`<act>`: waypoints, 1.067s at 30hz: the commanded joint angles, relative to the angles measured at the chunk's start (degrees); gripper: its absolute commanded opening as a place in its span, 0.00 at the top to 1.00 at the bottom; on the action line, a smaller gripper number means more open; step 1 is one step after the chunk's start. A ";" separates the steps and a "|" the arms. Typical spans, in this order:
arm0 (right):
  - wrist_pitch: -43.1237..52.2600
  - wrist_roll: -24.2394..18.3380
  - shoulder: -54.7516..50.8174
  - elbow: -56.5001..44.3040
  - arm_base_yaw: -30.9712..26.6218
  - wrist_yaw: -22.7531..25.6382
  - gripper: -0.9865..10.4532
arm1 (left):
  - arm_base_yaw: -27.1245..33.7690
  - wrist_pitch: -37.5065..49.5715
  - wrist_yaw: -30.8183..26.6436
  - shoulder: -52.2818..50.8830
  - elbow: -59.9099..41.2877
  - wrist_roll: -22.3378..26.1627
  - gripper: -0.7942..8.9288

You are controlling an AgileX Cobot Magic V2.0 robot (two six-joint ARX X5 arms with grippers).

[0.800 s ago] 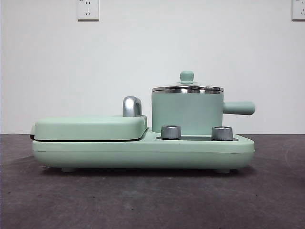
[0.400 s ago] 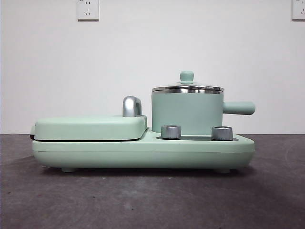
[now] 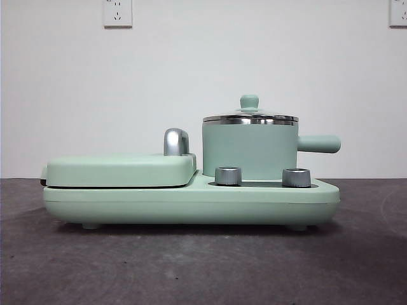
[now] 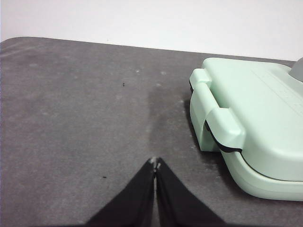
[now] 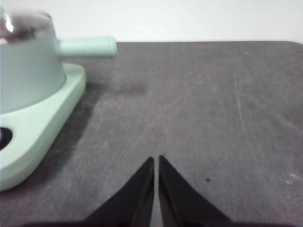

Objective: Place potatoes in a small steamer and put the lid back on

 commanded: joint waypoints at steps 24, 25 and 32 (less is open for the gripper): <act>1.66 -2.25 -0.24 -0.63 -1.14 0.57 0.90 | -0.07 -0.35 -0.13 -0.07 -1.05 0.17 0.91; 1.66 -2.25 -0.24 -0.63 -1.14 0.57 0.90 | -0.07 -0.35 -0.13 -0.07 -1.05 0.17 0.91; 1.66 -2.25 -0.24 -0.63 -1.14 0.57 0.90 | -0.07 -0.35 -0.13 -0.07 -1.05 0.17 0.91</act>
